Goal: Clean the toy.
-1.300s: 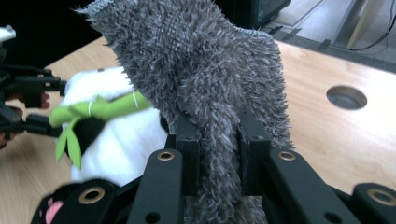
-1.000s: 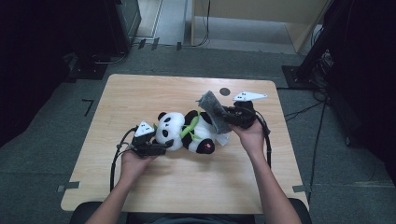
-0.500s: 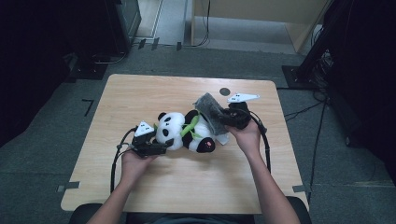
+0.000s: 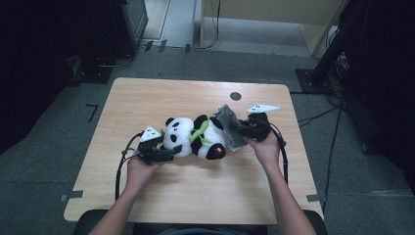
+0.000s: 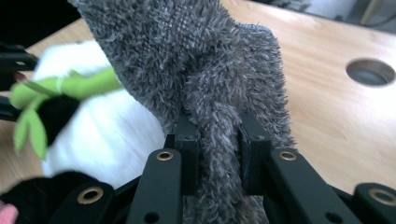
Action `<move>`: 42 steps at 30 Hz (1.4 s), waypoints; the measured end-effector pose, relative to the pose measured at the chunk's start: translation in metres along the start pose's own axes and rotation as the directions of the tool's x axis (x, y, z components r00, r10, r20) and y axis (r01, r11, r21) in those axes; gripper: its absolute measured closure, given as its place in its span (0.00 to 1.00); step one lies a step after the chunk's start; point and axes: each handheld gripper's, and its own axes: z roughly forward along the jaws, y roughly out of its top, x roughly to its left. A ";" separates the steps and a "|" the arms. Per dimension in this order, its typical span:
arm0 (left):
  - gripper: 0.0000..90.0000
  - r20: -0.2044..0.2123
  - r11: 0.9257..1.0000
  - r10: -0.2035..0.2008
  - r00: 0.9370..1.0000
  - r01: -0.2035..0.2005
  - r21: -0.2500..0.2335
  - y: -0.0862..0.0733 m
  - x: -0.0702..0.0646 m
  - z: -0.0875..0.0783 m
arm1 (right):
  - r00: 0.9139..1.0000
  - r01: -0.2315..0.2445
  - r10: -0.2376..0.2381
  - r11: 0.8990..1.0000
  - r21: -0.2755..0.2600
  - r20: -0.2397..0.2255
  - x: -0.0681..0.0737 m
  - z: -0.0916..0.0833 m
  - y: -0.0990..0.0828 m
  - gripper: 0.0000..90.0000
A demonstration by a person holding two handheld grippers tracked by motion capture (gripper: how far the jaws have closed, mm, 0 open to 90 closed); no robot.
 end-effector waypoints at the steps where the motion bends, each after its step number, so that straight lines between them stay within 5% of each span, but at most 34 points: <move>1: 0.21 0.002 1.000 -0.001 1.000 0.001 -0.003 0.001 0.001 0.001 | 1.000 -0.007 0.007 1.000 0.005 0.006 -0.001 -0.001 -0.001 0.83; 10: 0.21 0.003 1.000 0.000 1.000 0.000 0.003 0.002 0.001 0.001 | 1.000 -0.014 0.014 1.000 -0.027 0.007 0.000 -0.015 0.002 0.83; 17: 0.21 0.000 1.000 0.006 1.000 -0.006 0.002 0.001 0.001 0.001 | 0.998 0.027 -0.032 0.996 -0.082 -0.056 0.023 -0.024 0.016 0.83; 21: 0.21 -0.004 1.000 0.008 1.000 -0.008 0.001 0.000 0.000 0.001 | 0.989 0.092 -0.098 0.994 -0.062 -0.107 0.047 -0.011 0.022 0.83; 28: 0.21 -0.003 1.000 0.009 1.000 -0.009 0.001 -0.001 0.000 0.001 | 0.975 0.145 -0.143 0.989 0.000 -0.168 0.067 0.017 0.019 0.82; 38: 0.23 -0.014 1.000 0.003 1.000 -0.003 0.008 0.000 -0.002 0.002 | 0.974 0.099 -0.097 0.995 0.001 -0.204 0.054 0.030 0.008 0.78; 42: 0.23 -0.016 1.000 0.006 1.000 -0.006 0.007 -0.001 -0.003 0.002 | 0.975 0.117 -0.115 0.993 -0.002 -0.189 0.052 0.028 0.005 0.78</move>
